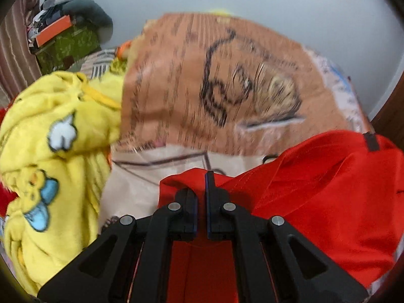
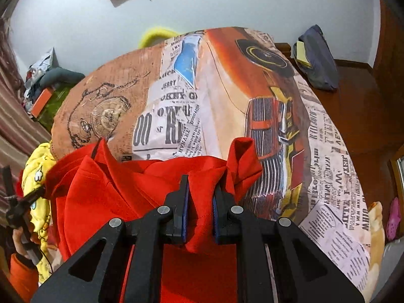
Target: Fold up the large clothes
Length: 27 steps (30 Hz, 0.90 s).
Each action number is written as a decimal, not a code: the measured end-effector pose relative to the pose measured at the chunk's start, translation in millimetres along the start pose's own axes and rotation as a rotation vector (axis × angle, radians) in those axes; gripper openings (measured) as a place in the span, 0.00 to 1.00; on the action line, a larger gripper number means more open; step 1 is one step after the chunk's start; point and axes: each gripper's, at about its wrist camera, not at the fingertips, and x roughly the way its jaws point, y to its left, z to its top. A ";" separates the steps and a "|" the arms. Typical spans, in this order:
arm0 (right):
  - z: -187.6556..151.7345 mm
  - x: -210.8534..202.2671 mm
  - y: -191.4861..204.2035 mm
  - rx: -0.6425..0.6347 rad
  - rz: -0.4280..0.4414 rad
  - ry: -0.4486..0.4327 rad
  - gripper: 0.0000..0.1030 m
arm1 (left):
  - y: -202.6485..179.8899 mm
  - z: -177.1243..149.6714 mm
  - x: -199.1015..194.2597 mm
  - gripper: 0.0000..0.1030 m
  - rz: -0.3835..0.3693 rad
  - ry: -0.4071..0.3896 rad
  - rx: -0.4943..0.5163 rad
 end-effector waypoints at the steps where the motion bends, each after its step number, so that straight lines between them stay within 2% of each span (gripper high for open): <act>1: -0.5 -1.9 -0.9 0.002 0.004 -0.002 0.13 | 0.1 -1.9 4.6 0.04 0.006 0.008 0.003; 3: 1.7 -8.2 -1.5 0.000 0.004 -0.005 0.13 | -0.5 -3.9 7.6 0.04 0.015 0.017 0.015; 5: 7.5 -18.5 -1.2 -0.005 -0.008 -0.025 0.17 | -0.8 -4.3 3.5 0.04 0.015 0.020 0.026; 6: 11.6 -23.6 -1.9 -0.008 -0.031 -0.048 0.22 | -0.9 -3.7 0.5 0.06 0.015 0.023 0.031; 8: 17.9 -45.6 0.5 -0.032 -0.160 -0.128 0.25 | -0.8 -1.2 -9.3 0.06 0.016 0.020 0.040; 9: 19.8 -54.0 0.3 -0.042 -0.199 -0.155 0.29 | -1.2 0.8 -16.2 0.10 0.012 0.018 0.040; 10: 20.1 -66.1 1.2 -0.062 -0.222 -0.175 0.39 | -0.4 2.5 -24.6 0.17 0.000 0.012 0.037; 11: 20.3 -72.6 2.0 -0.077 -0.222 -0.179 0.45 | 0.4 4.1 -34.0 0.22 -0.007 -0.005 0.030; 12: 17.6 -80.8 3.4 -0.095 -0.222 -0.181 0.53 | 1.0 5.8 -39.4 0.34 -0.009 -0.022 0.027; 13: 12.9 -87.7 5.9 -0.116 -0.222 -0.184 0.54 | 1.1 6.5 -51.7 0.44 -0.014 -0.052 0.030; 15: 3.6 -95.3 11.5 -0.161 -0.219 -0.185 0.55 | -1.6 7.1 -69.2 0.47 -0.013 -0.088 0.054; 17: -8.7 -99.1 19.5 -0.206 -0.216 -0.178 0.63 | -5.5 4.8 -81.5 0.49 -0.020 -0.095 0.078; 18: -15.5 -99.2 23.7 -0.219 -0.212 -0.175 0.72 | -7.8 1.8 -86.8 0.51 -0.032 -0.092 0.091; 19: -23.4 -99.4 29.5 -0.230 -0.203 -0.174 0.75 | -10.1 -1.9 -90.6 0.54 -0.045 -0.088 0.101; 27: -55.9 -60.8 85.0 -0.305 -0.103 -0.139 0.77 | -44.6 -47.3 -88.7 0.61 -0.160 0.006 0.209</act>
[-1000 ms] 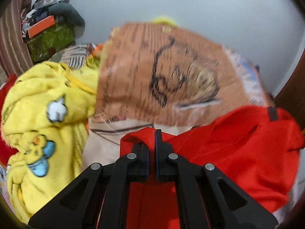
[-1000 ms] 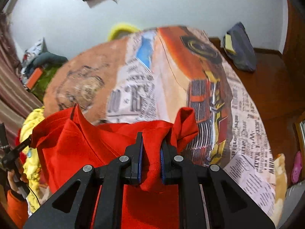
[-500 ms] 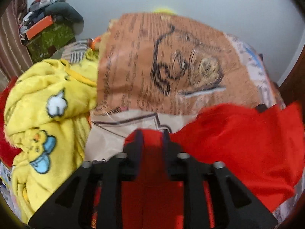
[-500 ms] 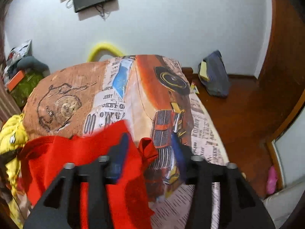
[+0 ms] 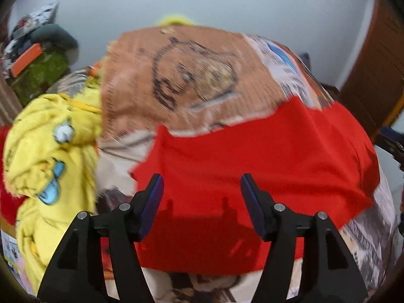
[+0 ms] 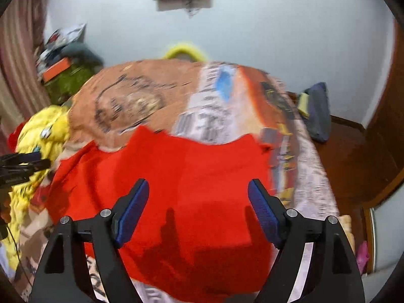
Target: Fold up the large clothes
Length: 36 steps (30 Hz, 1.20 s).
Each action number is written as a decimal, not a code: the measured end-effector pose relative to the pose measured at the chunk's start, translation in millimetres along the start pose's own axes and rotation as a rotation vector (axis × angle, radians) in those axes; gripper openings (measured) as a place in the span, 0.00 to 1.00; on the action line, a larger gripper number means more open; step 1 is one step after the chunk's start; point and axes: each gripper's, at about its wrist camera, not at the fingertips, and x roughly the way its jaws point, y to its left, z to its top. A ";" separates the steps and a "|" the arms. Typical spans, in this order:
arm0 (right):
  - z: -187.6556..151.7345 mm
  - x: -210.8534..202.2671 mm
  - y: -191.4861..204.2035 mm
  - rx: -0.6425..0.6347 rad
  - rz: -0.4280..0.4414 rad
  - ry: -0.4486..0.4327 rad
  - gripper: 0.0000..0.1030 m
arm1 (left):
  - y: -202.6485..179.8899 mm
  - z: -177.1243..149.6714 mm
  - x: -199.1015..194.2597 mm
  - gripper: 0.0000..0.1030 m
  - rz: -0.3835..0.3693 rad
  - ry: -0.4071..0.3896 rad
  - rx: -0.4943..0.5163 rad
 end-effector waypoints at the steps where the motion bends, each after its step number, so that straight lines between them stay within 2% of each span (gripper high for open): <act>1: -1.9 6.6 11.5 -0.028 0.011 0.009 0.78 | -5.7 -4.9 5.6 0.61 -0.015 0.018 0.013; 5: -13.6 28.5 49.6 -0.144 0.061 0.046 0.79 | -18.2 -23.9 30.4 0.61 -0.047 0.077 0.028; 9: -24.6 52.9 67.5 -0.195 0.022 0.092 0.79 | -14.1 -41.2 59.7 0.62 -0.020 0.130 0.018; 12: -26.8 60.2 53.5 -0.166 -0.007 0.098 0.79 | 3.6 -47.9 67.2 0.74 -0.002 0.129 -0.033; 14: -26.4 62.6 36.5 -0.139 -0.032 0.109 0.79 | 17.6 -50.6 68.1 0.75 0.022 0.127 -0.059; 15: -26.4 63.9 25.4 -0.129 -0.072 0.111 0.79 | 25.0 -52.6 68.9 0.75 0.058 0.130 -0.065; 16: -27.2 63.5 15.4 -0.120 -0.089 0.110 0.84 | 31.2 -54.6 70.1 0.75 0.091 0.133 -0.066; 18: -28.6 60.1 -4.7 -0.082 -0.085 0.112 0.88 | 45.8 -61.7 75.7 0.75 0.204 0.151 -0.051; 19: -29.8 57.8 -17.1 -0.057 -0.066 0.115 0.88 | 52.7 -65.1 78.3 0.75 0.234 0.162 -0.049; 20: -31.3 55.6 -22.1 -0.046 -0.074 0.116 0.88 | 62.2 -70.0 80.8 0.75 0.240 0.173 -0.061; 22: -35.5 53.7 -34.7 -0.064 -0.195 0.122 0.88 | 76.0 -74.7 81.0 0.76 0.223 0.182 -0.106; 26: -48.4 50.3 -62.2 0.018 -0.156 0.146 0.90 | 100.0 -80.2 78.8 0.76 0.207 0.186 -0.182; 29: -54.0 44.5 -72.8 0.058 -0.144 0.150 0.90 | 100.2 -82.4 74.1 0.77 0.273 0.170 -0.136; 31: -56.5 39.1 -73.5 0.025 -0.209 0.141 0.91 | 98.8 -83.5 68.5 0.77 0.309 0.156 -0.111; 33: -58.9 34.1 -78.6 0.019 -0.230 0.142 0.90 | 100.3 -83.7 63.0 0.77 0.330 0.152 -0.102; 35: -59.6 32.6 -86.4 -0.002 -0.326 0.157 0.90 | 102.2 -84.3 53.9 0.76 0.344 0.139 -0.108; 36: -60.8 32.2 -92.2 -0.012 -0.384 0.167 0.90 | 104.5 -84.6 51.4 0.76 0.385 0.134 -0.105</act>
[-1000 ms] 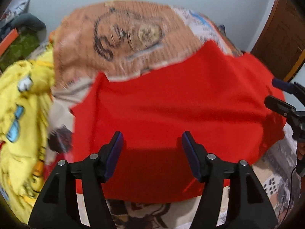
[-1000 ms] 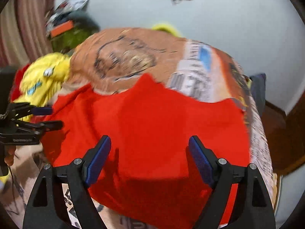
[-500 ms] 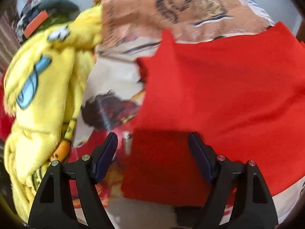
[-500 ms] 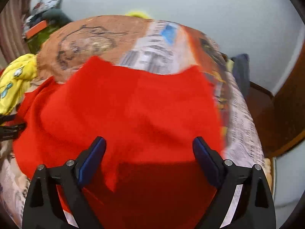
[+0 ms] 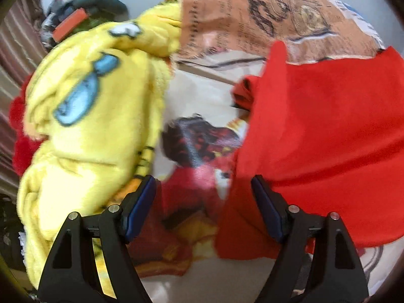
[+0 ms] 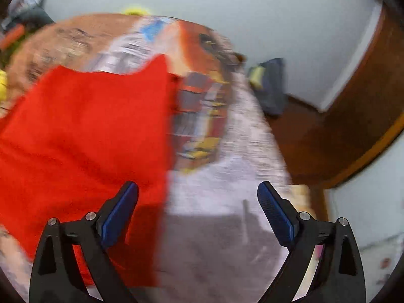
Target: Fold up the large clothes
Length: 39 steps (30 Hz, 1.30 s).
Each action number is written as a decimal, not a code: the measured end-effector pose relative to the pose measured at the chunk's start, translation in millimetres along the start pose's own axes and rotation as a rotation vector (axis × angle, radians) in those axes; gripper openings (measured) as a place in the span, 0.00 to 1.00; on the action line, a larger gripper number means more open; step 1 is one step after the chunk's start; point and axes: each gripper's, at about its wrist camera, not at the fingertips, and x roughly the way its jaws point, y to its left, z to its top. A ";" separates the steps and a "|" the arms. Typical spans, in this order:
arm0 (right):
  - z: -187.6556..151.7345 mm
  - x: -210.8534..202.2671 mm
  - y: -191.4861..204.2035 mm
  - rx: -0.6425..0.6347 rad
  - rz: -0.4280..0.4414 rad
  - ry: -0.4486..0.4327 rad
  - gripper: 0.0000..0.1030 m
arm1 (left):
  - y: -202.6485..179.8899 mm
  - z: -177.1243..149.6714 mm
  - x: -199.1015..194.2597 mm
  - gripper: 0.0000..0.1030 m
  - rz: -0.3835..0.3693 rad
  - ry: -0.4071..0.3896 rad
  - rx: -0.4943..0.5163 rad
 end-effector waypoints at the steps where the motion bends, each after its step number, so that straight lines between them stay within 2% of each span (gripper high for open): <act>1: -1.1 1.7 -5.5 0.008 -0.014 0.015 0.90 | 4.0 -0.2 0.2 0.76 -0.005 0.004 -0.009; 4: -8.0 -7.9 -24.9 0.071 0.027 0.046 0.89 | 11.1 -4.7 -8.1 0.76 -0.092 0.013 -0.039; 8: -5.0 -42.5 -23.8 0.068 0.074 -0.028 0.91 | 0.9 -9.2 -36.5 0.76 -0.147 -0.029 -0.048; 13: 10.7 -81.3 14.7 0.011 0.186 -0.129 0.92 | -3.6 -18.0 -72.5 0.76 -0.320 -0.055 -0.116; 18: 4.9 -72.0 57.1 -0.061 0.272 -0.111 0.92 | -16.5 -27.9 -73.9 0.77 -0.506 0.008 -0.190; 22: -15.6 -40.1 69.8 -0.085 0.257 -0.005 0.92 | -20.6 -44.3 -65.1 0.77 -0.616 0.087 -0.259; 25: -32.2 -24.0 52.8 -0.053 0.225 0.043 0.92 | -18.1 -51.0 -53.8 0.77 -0.729 0.137 -0.339; 29: -41.3 -22.3 18.0 0.045 0.282 0.063 0.93 | -15.4 -52.6 -31.6 0.77 -0.774 0.193 -0.434; 33: -44.9 -22.5 2.9 0.051 0.184 0.063 0.94 | -15.3 -51.0 -10.9 0.77 -0.827 0.211 -0.528; 39: -50.2 -21.2 -10.6 0.104 0.182 0.091 0.95 | -24.1 -35.1 15.0 0.77 -0.901 0.185 -0.612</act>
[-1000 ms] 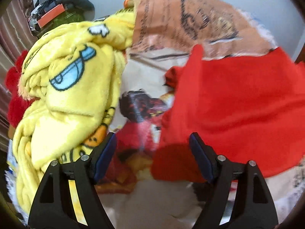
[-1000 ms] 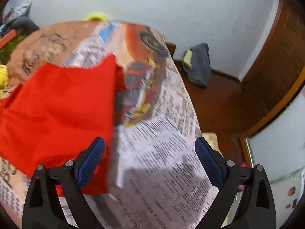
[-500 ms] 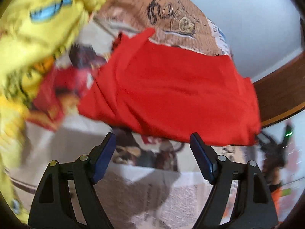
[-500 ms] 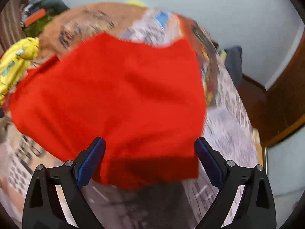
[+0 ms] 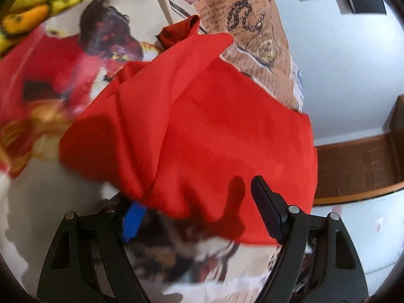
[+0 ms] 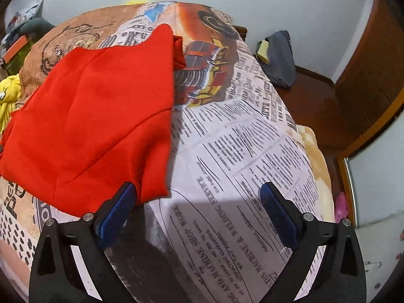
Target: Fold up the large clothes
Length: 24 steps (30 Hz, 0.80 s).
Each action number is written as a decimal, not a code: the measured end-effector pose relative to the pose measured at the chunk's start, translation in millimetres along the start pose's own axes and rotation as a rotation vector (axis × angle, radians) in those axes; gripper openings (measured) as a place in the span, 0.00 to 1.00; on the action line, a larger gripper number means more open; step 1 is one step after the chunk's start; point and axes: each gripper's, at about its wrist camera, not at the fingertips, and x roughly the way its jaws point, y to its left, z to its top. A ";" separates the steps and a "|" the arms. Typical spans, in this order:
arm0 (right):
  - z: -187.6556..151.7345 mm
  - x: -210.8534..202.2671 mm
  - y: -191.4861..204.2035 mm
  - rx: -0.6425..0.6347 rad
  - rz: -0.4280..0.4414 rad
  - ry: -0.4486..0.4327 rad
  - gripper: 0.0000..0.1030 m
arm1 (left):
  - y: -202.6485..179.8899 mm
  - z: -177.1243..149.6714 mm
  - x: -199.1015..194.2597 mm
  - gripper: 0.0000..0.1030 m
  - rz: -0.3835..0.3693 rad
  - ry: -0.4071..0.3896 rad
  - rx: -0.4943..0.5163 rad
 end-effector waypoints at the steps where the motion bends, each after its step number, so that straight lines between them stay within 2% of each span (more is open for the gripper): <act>1: -2.4 -3.4 0.9 0.001 -0.002 0.000 0.95 | -1.6 2.9 3.6 0.77 -0.004 -0.002 -0.001; 8: 3.3 -18.1 5.7 -0.014 -0.005 -0.035 0.95 | -17.8 25.5 30.1 0.76 0.025 -0.056 0.001; 11: 7.5 -26.4 9.2 -0.012 0.015 -0.048 0.95 | -13.9 36.4 35.5 0.59 0.033 -0.077 -0.058; 13: 9.9 -31.9 12.1 -0.014 0.017 -0.065 0.95 | -8.9 41.0 36.6 0.35 0.039 -0.087 -0.087; 15: 13.6 -37.9 16.5 -0.014 0.029 -0.081 0.95 | -0.5 45.8 35.9 0.20 0.034 -0.081 -0.127; 18: 20.7 -44.4 26.2 -0.026 0.063 -0.092 0.95 | -3.4 47.9 28.4 0.13 0.021 -0.089 -0.122; 21: 29.6 -50.7 42.9 -0.054 0.092 -0.112 0.95 | -24.8 46.9 10.7 0.11 0.067 -0.131 -0.021; 24: 41.9 -52.9 65.4 -0.090 0.124 -0.132 0.95 | -54.2 44.0 -21.0 0.03 0.075 -0.208 0.100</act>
